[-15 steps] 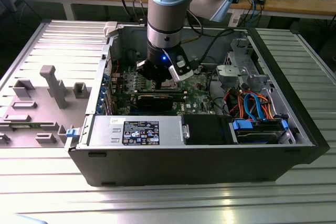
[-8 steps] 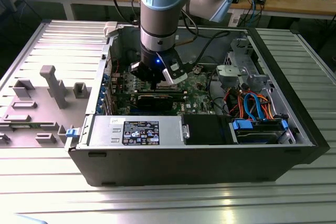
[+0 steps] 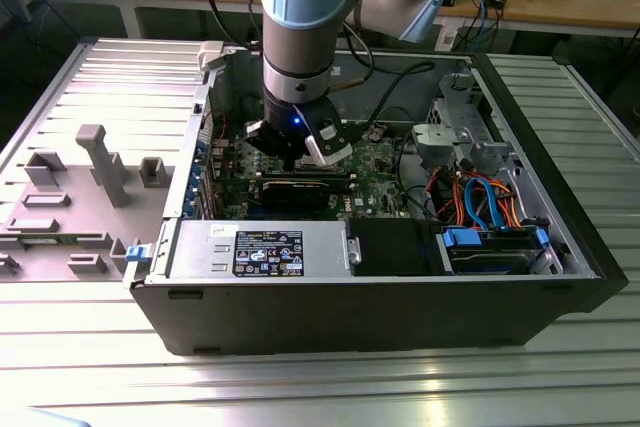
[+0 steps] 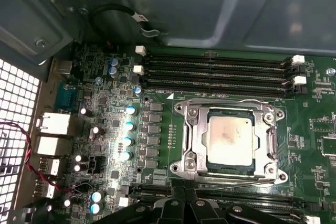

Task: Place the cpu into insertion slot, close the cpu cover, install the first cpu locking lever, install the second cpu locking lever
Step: 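Install the second cpu locking lever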

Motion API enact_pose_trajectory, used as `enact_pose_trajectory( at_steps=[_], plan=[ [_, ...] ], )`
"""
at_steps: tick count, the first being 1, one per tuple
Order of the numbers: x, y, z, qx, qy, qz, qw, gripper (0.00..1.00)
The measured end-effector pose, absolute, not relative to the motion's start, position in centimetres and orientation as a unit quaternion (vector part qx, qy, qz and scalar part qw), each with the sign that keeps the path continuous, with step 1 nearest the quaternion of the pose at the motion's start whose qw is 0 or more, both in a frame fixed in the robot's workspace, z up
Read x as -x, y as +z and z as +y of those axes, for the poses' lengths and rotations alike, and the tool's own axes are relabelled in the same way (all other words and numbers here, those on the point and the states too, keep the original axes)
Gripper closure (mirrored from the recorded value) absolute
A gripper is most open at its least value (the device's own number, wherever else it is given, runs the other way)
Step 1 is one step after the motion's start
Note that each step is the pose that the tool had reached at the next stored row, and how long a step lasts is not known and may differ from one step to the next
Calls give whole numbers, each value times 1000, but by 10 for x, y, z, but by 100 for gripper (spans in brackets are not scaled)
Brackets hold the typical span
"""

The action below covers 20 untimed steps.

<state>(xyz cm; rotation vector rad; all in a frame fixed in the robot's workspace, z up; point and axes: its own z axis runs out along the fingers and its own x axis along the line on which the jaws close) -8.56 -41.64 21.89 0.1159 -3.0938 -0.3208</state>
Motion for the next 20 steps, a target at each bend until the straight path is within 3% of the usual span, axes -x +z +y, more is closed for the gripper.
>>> enact_pose_trajectory(
  at_steps=[14, 20],
  plan=[
    [89, 205, -418, -32, -113, -993, 14, 89],
    [93, 198, -418, -32, -131, -991, 13, 89]
  ],
)
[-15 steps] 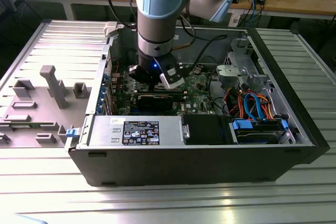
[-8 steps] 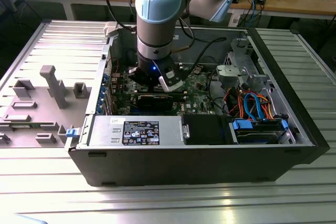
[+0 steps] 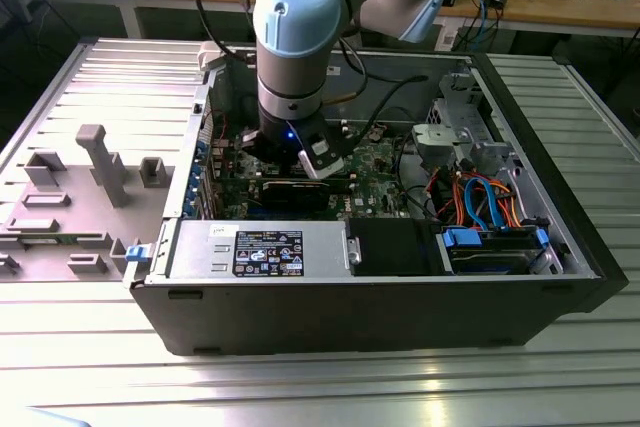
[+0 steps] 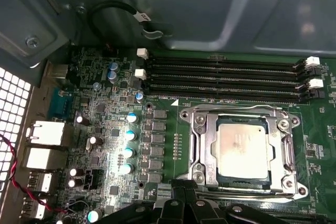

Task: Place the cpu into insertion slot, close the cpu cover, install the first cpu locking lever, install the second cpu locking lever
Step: 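Install the second cpu locking lever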

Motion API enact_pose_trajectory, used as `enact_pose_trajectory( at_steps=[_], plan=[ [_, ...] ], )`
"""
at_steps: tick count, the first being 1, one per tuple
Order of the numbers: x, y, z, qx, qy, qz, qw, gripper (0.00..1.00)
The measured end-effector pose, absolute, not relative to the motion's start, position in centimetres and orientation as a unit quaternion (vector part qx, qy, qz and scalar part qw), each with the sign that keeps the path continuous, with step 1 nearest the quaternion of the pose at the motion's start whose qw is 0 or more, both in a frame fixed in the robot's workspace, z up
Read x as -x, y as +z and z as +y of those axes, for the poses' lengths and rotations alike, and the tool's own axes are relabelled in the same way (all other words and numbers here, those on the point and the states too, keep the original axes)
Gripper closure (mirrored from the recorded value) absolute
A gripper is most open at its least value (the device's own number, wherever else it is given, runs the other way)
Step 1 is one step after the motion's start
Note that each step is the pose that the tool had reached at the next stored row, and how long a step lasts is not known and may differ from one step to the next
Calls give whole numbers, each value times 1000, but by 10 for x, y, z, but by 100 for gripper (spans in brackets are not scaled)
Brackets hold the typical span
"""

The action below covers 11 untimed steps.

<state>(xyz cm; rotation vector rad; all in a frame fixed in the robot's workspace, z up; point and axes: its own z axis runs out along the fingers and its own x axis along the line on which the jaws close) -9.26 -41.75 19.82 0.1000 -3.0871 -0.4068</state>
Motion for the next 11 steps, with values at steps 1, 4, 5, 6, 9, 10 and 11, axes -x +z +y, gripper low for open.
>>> enact_pose_trajectory(
  at_steps=[1, 4, 5, 6, 9, 10, 11],
  plan=[
    [93, 197, -418, -32, -131, -991, 13, 89],
    [95, 192, -418, -32, -131, -991, 13, 89],
    [95, 192, -418, -32, -131, -991, 13, 89],
    [95, 192, -418, -32, -131, -991, 13, 89],
    [95, 193, -418, -32, -131, -991, 13, 89],
    [95, 193, -418, -32, -131, -991, 13, 89],
    [95, 194, -418, -31, -130, -991, 13, 89]
  ],
)
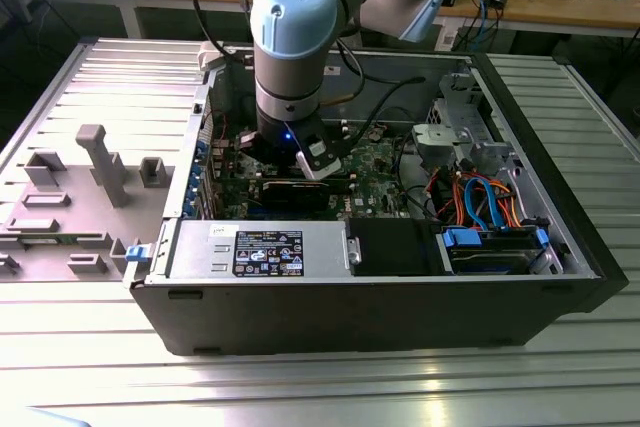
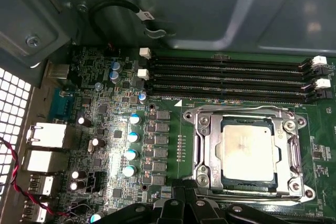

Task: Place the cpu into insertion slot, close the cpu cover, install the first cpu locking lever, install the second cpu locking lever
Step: 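Install the second cpu locking lever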

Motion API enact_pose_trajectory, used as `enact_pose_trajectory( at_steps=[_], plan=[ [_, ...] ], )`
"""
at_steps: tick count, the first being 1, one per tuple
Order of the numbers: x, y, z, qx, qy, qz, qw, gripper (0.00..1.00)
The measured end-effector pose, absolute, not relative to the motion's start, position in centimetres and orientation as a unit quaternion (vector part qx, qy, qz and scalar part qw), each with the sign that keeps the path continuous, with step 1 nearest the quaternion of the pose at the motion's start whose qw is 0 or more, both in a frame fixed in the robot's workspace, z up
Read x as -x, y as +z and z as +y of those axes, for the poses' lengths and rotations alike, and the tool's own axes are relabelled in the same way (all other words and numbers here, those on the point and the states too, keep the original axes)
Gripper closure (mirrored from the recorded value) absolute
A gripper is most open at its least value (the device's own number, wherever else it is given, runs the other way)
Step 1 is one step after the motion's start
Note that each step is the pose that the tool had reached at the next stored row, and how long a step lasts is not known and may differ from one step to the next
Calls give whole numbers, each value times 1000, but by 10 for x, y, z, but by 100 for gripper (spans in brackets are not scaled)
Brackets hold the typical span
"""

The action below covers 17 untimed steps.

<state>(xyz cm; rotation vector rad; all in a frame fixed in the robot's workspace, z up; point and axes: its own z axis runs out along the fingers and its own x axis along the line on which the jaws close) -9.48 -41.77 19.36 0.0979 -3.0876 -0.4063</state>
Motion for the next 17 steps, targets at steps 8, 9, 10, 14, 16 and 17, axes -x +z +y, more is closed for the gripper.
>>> enact_pose_trajectory(
  at_steps=[8, 9, 10, 14, 16, 17],
  plan=[
    [95, 198, -418, -29, -115, -993, 13, 89],
    [95, 198, -419, -29, -114, -993, 13, 89],
    [95, 199, -418, -29, -114, -993, 13, 89],
    [95, 206, -418, -29, -114, -993, 13, 89],
    [95, 209, -418, -29, -114, -993, 13, 89],
    [95, 211, -418, -29, -114, -993, 13, 89]
  ],
)
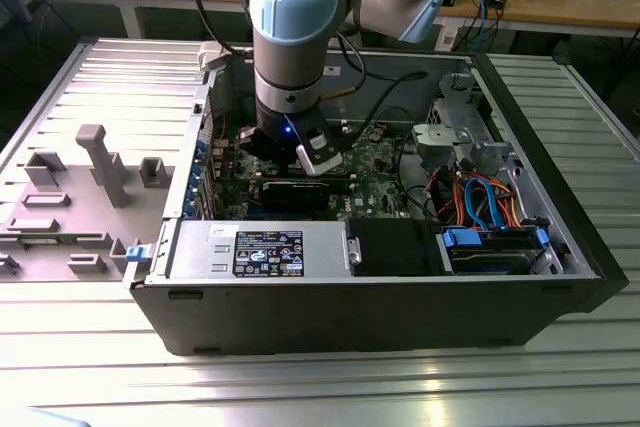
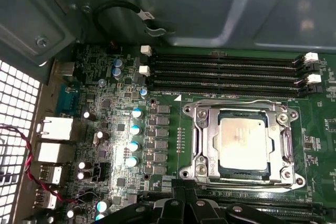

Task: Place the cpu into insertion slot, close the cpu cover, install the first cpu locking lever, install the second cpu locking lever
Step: 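Install the second cpu locking lever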

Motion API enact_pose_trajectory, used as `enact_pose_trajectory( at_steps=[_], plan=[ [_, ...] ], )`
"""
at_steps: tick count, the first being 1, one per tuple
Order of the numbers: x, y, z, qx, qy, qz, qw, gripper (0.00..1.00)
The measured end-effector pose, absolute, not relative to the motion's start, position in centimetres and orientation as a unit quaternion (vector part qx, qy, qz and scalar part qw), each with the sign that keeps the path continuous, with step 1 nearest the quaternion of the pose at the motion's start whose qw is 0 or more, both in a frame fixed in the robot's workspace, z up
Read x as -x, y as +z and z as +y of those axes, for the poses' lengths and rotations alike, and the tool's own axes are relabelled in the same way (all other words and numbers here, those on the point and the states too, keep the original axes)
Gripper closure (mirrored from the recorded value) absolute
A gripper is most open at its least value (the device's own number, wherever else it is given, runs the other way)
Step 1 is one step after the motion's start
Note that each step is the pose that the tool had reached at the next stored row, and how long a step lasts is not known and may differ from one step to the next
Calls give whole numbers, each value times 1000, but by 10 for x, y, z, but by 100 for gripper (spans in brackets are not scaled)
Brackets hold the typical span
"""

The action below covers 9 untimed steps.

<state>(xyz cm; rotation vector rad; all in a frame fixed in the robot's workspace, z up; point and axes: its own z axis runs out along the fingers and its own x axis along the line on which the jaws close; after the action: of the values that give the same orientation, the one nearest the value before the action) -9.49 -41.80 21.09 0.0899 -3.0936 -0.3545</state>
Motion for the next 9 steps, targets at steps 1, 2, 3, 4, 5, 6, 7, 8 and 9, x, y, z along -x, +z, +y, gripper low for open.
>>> enact_pose_trajectory(
  at_steps=[1, 2, 3, 4, 5, 6, 7, 8, 9],
  plan=[
    [95, 216, -418, -28, -113, -993, 13, 89],
    [95, 220, -417, -28, -112, -993, 13, 89],
    [95, 227, -415, -26, -110, -993, 13, 89],
    [94, 228, -414, -23, -109, -994, 13, 89],
    [94, 228, -414, -21, -108, -994, 13, 89],
    [93, 228, -413, -19, -107, -994, 12, 89],
    [93, 228, -413, -13, -107, -994, 12, 89],
    [92, 228, -413, -9, -106, -994, 11, 89],
    [92, 228, -412, -7, -106, -994, 11, 89]
  ],
)
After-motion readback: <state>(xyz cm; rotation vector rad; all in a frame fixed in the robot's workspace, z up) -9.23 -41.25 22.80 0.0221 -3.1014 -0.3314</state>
